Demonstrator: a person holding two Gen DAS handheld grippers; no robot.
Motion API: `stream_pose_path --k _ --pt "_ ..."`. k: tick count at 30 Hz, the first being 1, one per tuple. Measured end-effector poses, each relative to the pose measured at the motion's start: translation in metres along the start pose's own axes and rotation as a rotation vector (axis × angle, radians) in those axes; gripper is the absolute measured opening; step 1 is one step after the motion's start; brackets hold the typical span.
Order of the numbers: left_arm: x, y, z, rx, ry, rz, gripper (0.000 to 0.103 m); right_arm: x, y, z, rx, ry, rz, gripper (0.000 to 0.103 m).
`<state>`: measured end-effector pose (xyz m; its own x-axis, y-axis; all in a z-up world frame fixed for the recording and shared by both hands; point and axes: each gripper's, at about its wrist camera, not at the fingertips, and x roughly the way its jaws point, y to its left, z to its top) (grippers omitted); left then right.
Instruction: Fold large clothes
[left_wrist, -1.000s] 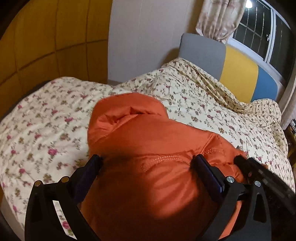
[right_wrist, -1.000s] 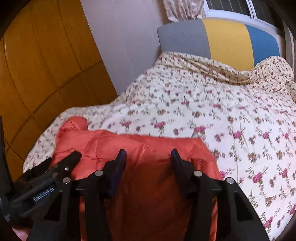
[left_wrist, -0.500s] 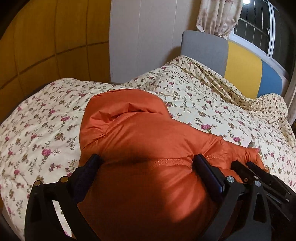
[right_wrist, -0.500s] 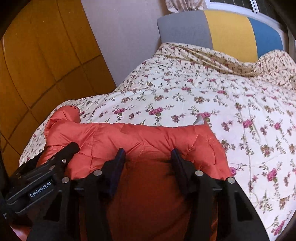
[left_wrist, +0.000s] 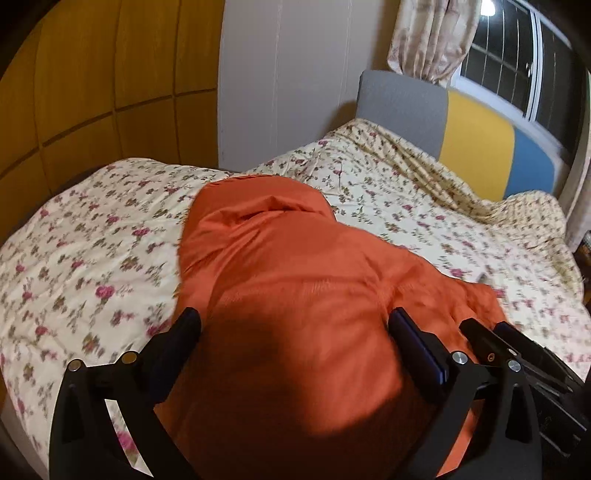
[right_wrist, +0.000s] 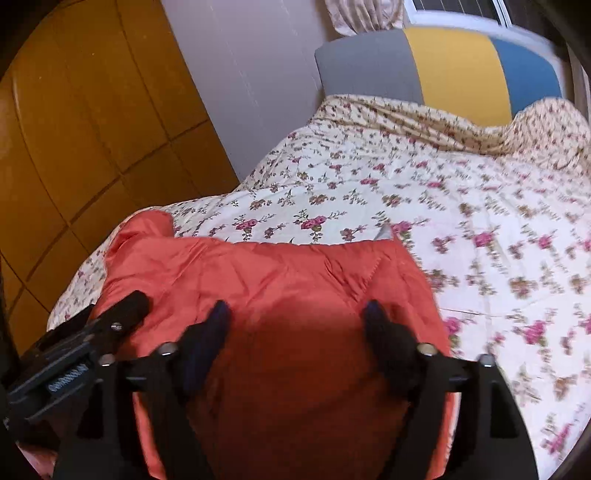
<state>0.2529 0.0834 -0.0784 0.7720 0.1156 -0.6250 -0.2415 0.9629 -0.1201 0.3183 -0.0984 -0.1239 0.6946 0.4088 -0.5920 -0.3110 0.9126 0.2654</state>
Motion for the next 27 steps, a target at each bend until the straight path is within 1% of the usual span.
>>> stream_pose_path --k 2,3,4,9,12,15,17,20,22,24,27 --pt "-0.021 0.004 -0.009 -0.013 -0.015 -0.009 0.1 -0.016 0.005 -0.005 -0.013 -0.007 -0.023 0.083" --pt "-0.028 0.004 -0.012 -0.015 -0.021 -0.01 0.1 -0.025 0.006 -0.007 -0.012 -0.009 -0.03 0.087" --pt "-0.04 0.007 -0.018 -0.021 -0.03 -0.009 0.1 -0.031 0.008 -0.009 -0.009 -0.009 -0.034 0.094" --pt "-0.085 0.016 -0.048 -0.032 -0.059 0.003 0.1 -0.073 0.019 -0.031 -0.025 -0.018 -0.08 0.101" --pt "-0.105 0.021 -0.062 -0.04 -0.055 0.014 0.1 -0.095 0.027 -0.045 -0.046 -0.018 -0.074 0.101" --pt "-0.129 0.026 -0.077 -0.032 -0.048 -0.016 0.1 -0.117 0.034 -0.059 -0.064 -0.019 -0.07 0.101" --pt "-0.141 0.026 -0.084 -0.018 -0.058 -0.013 0.1 -0.131 0.038 -0.068 -0.068 -0.021 -0.085 0.101" --pt "-0.162 0.027 -0.096 -0.007 -0.082 0.013 0.1 -0.153 0.041 -0.082 -0.064 -0.032 -0.076 0.101" --pt "-0.175 0.028 -0.103 -0.005 -0.1 0.047 0.1 -0.167 0.043 -0.092 -0.064 -0.039 -0.076 0.101" --pt "-0.189 0.026 -0.112 0.006 -0.117 0.059 0.1 -0.178 0.045 -0.101 -0.061 -0.043 -0.085 0.101" --pt "-0.202 0.024 -0.123 0.014 -0.121 0.073 0.1 -0.194 0.049 -0.116 -0.065 -0.048 -0.084 0.101"
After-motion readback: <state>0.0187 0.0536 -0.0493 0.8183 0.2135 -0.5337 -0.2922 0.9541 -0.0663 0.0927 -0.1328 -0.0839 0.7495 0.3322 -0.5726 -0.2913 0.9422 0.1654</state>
